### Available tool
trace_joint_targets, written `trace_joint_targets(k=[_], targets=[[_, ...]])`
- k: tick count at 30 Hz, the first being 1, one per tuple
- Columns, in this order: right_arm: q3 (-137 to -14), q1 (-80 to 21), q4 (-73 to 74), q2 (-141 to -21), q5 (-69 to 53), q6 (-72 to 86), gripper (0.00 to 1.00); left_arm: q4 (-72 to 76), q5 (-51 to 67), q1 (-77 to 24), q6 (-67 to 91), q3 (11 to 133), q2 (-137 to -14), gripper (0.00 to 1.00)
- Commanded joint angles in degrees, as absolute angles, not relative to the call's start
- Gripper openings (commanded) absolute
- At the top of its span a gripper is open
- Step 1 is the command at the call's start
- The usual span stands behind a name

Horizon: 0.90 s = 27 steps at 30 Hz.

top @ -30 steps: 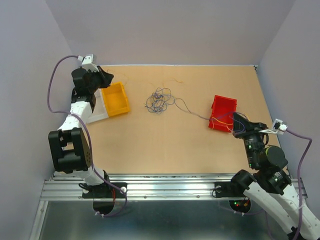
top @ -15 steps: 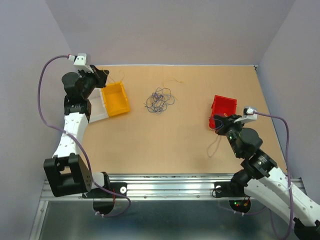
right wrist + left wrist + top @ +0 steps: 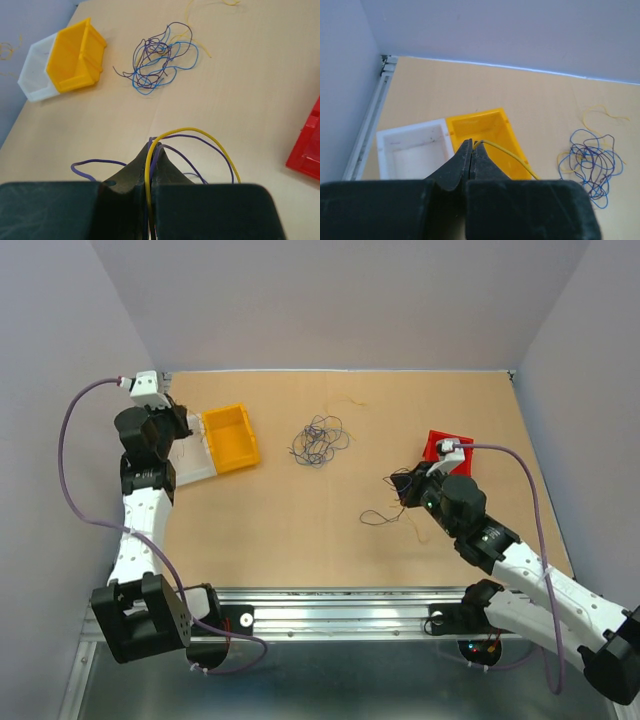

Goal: Untangle the cables

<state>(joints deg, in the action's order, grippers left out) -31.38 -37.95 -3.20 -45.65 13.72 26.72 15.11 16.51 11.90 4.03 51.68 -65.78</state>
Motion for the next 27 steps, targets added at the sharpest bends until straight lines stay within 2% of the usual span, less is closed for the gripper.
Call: trace_joint_targets(k=[1,9,19,27], targets=[[-35.5,-38.3,-10.5,-47.1,10.1,25.8,0.01,17.0,11.2,14.2,2.5,51.0,-63.9,0.00],[-34.7,-38.3,-11.5,-47.1,10.4,25.6,0.01,18.3,5.7,17.0,2.1,48.1,-64.2,0.00],[-33.7,-38.2,-11.4,-44.0,10.9,25.0,0.00,20.5,6.4,17.8,3.7,50.5,-75.1,0.00],[-33.5,-38.2,-11.4,-43.1,11.3,24.9,0.01,14.2,4.9,17.8,8.2,61.2,-86.9,0.00]])
